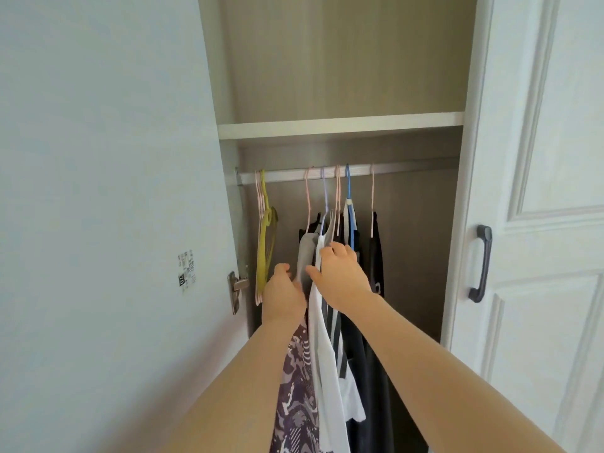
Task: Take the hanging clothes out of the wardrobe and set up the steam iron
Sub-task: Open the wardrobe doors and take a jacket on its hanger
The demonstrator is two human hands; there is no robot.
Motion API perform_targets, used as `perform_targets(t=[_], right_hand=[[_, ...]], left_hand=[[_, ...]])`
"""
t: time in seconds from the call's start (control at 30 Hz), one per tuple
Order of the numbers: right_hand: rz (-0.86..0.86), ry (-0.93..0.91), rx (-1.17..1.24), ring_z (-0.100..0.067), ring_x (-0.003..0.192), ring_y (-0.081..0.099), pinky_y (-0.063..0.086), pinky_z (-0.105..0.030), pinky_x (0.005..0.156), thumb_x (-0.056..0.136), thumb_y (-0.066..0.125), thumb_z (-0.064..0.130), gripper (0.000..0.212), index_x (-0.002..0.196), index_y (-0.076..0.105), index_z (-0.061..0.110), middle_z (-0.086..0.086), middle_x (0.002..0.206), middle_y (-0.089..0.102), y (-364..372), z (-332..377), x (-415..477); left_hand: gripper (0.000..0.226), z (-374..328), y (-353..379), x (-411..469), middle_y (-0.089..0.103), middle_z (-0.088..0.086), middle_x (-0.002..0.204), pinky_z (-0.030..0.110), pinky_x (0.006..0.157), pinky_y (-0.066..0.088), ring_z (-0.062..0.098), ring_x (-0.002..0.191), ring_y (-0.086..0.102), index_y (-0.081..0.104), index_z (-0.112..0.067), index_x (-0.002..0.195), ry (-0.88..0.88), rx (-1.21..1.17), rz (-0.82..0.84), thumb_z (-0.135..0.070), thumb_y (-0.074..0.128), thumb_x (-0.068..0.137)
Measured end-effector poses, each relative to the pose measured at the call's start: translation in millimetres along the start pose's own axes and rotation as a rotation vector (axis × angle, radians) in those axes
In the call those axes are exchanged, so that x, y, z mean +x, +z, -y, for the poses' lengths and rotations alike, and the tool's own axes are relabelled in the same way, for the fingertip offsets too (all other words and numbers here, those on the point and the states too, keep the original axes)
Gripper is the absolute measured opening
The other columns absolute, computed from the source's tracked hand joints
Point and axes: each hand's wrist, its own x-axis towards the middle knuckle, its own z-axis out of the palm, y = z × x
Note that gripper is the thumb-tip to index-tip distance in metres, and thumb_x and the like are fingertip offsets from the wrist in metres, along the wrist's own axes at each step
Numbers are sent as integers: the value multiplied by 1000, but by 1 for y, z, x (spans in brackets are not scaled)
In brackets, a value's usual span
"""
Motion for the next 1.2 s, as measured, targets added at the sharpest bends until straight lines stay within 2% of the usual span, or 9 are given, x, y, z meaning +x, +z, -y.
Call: perform_targets(t=[0.13, 0.3, 0.53, 0.73, 0.83, 0.9, 0.97, 1.13, 1.2], right_hand=[[-30, -3, -63, -28, 143, 19, 26, -36, 116, 97, 48, 21, 56, 145, 28, 1, -14, 152, 26, 18, -4, 9], [-59, 90, -98, -26, 119, 45, 44, -31, 98, 92, 51, 9, 52, 138, 31, -2, -15, 133, 38, 5, -40, 9], [-79, 179, -84, -26, 114, 48, 46, -35, 95, 92, 52, 17, 45, 134, 41, 3, -12, 131, 42, -4, -72, 20], [-125, 176, -98, -34, 115, 44, 44, -38, 92, 97, 46, 25, 32, 127, 46, 13, -14, 129, 42, -4, -67, 36], [-105, 227, -137, -38, 114, 44, 40, -44, 93, 95, 49, 16, 24, 118, 50, 10, -14, 128, 40, -2, -60, 45], [-97, 283, -117, -39, 115, 43, 36, -48, 97, 93, 48, 11, 20, 113, 52, 9, -14, 129, 39, 0, -56, 49], [-82, 318, -58, -39, 120, 41, 32, -50, 102, 92, 49, 9, 23, 115, 52, 9, -14, 131, 38, 2, -53, 53], [-79, 360, 104, -38, 130, 33, 26, -51, 105, 93, 48, 10, 30, 123, 51, 13, -14, 138, 37, 1, -53, 57], [-80, 356, 138, -37, 132, 30, 26, -52, 104, 94, 47, 9, 30, 123, 51, 14, -13, 141, 34, -3, -52, 58]], left_hand=[[40, 4, 7, 17, 54, 6, 135, 12, 73, 41, 21, 117, 55, 40, -12, 141, 14, 17, -14, -17, 38, 101], [43, -9, 28, 39, 53, 10, 136, 33, 98, 39, 26, 124, 50, 42, -10, 140, 34, -27, 28, -27, 41, 100], [45, -39, 52, 66, 52, 10, 135, 37, 97, 41, 28, 123, 49, 45, -11, 138, 39, -136, 89, -33, 41, 100], [19, -53, 57, 88, 58, 3, 96, 31, 74, 44, 21, 87, 54, 58, -13, 108, 16, -216, 86, -26, 49, 97], [14, -54, 63, 90, 54, -3, 85, 29, 73, 41, 19, 85, 52, 56, -20, 107, -57, -341, 111, -18, 54, 93], [21, -56, 65, 91, 55, -3, 79, 26, 69, 42, 17, 80, 52, 62, -13, 111, -101, -431, 144, -10, 53, 92], [28, -59, 62, 95, 59, 1, 88, 25, 64, 42, 15, 80, 53, 61, -10, 116, -147, -484, 173, -3, 51, 91], [37, -66, 59, 103, 58, 8, 109, 34, 88, 44, 22, 100, 52, 58, -15, 125, -281, -652, 236, -5, 57, 90], [36, -70, 57, 104, 56, 10, 113, 33, 86, 43, 21, 98, 51, 56, -16, 126, -306, -706, 231, -5, 54, 92]])
